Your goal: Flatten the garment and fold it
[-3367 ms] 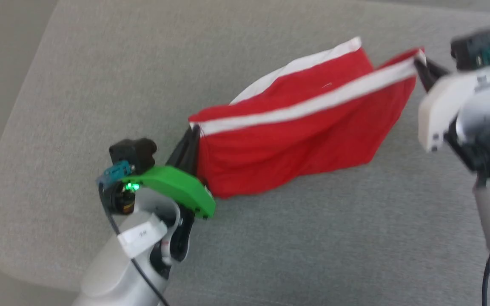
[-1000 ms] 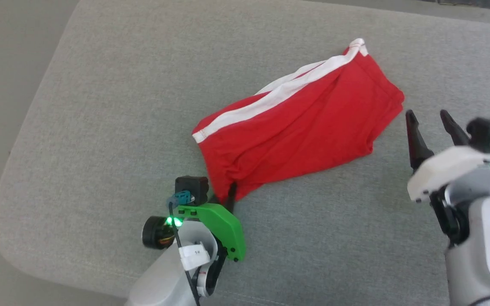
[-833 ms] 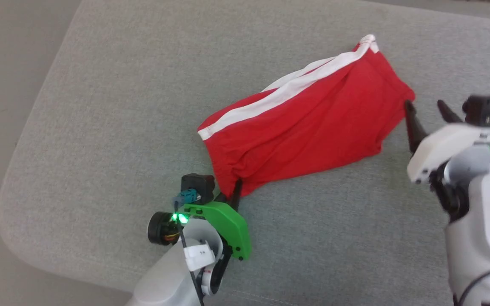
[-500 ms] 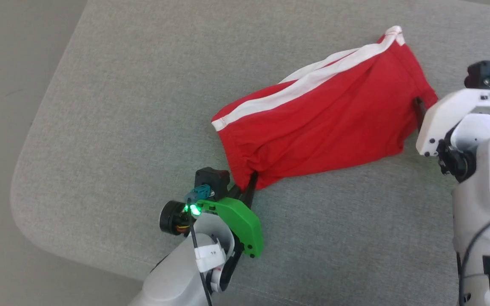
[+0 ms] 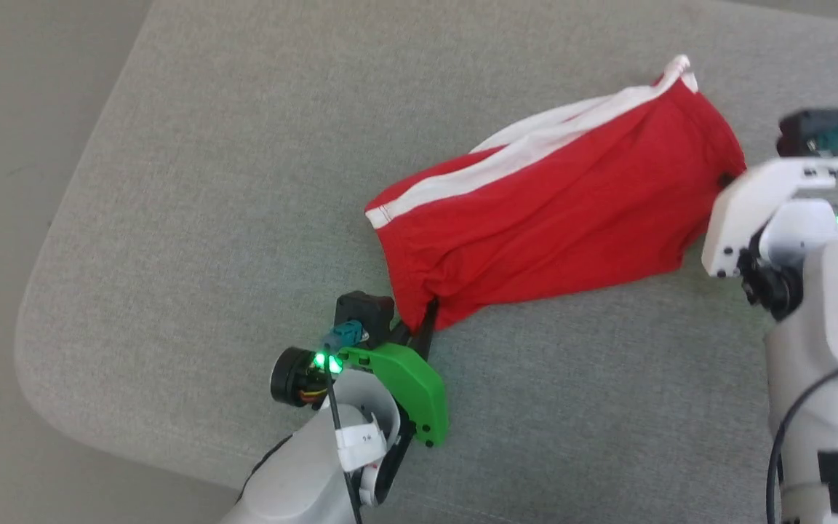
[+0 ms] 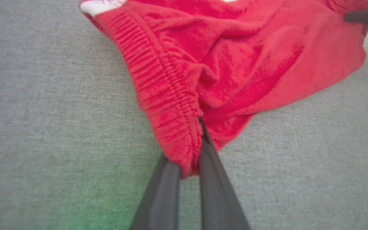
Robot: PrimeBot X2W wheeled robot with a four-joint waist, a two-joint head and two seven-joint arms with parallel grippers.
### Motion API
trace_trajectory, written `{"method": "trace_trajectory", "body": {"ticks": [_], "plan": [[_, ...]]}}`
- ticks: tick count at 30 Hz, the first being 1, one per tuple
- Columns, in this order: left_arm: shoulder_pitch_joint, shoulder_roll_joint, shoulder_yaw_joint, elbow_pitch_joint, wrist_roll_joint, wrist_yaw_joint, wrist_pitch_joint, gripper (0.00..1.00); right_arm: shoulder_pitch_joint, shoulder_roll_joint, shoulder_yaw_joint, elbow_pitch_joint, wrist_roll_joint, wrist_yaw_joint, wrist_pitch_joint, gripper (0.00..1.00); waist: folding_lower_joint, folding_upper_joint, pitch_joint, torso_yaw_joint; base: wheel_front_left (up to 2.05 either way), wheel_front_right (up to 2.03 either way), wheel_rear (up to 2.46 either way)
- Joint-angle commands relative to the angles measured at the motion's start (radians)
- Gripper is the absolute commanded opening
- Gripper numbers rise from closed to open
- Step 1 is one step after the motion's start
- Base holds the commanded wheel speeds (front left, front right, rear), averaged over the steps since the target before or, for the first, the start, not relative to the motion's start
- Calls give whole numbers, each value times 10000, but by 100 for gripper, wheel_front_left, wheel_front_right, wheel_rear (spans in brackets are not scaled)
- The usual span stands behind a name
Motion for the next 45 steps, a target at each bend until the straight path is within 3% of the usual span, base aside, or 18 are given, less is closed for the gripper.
{"method": "trace_trajectory", "body": {"ticks": [1, 10, 18, 22, 27, 28, 29, 30, 31, 38, 45], "plan": [[270, 251, -76, -10, 22, -63, 43, 0, 886, -22, 28, -673, 850, -17, -622, 0, 0, 0, -584, -366, 0, 0, 0], [970, 1198, -171, -1061, -34, 33, 578, 0, 4202, -21, 551, -3843, 3350, -17, -865, 0, 0, 0, -1428, -1237, 0, 0, 0], [1486, 2003, -348, -2652, -61, 314, 1521, 0, 6650, -21, 548, -6380, 4216, -17, -216, 0, 0, 0, -1620, -1744, 0, 0, 0], [1761, 2240, -486, -2912, -216, 401, 2108, 0, 7234, -21, 553, -6195, 4230, -17, -62, 0, 0, 0, -1588, -1903, 0, 0, 0], [1992, 2332, -594, -2900, -445, 402, 2536, 0, 7292, -20, 644, -5082, 3971, -17, -229, 0, 0, 0, -1603, -1975, 0, 0, 0], [2023, 2324, -605, -2865, -474, 394, 2542, 21, 7262, -20, 660, -4797, 3936, -17, -252, 0, 0, 0, -1632, -1970, 0, 0, 0], [2063, 2298, -614, -2825, -522, 373, 2540, 66, 7241, -20, 711, -4550, 3918, -17, -274, 25, 0, 0, -1673, -1952, 0, 0, 0], [2102, 2273, -602, -2793, -576, 369, 2531, 100, 7242, -20, 755, -4418, 3890, -17, -309, 54, 0, 0, -1707, -1936, 0, 0, 0], [2150, 2254, -590, -2768, -621, 368, 2501, 100, 7245, -20, 766, -4290, 3892, -17, -357, 100, 0, 0, -1751, -1922, 0, 0, 0], [2823, 2299, -200, -3038, -1173, 381, 2023, 100, 7521, -20, 400, -4386, 3870, -17, -1028, 100, 0, 0, -2157, -1806, 0, 0, 0], [3225, 2735, 735, -3632, -919, 621, 21, 100, 7825, -20, 233, -5363, 3567, -17, -1770, 100, 0, 0, -2363, -1793, 0, 0, 0]]}}
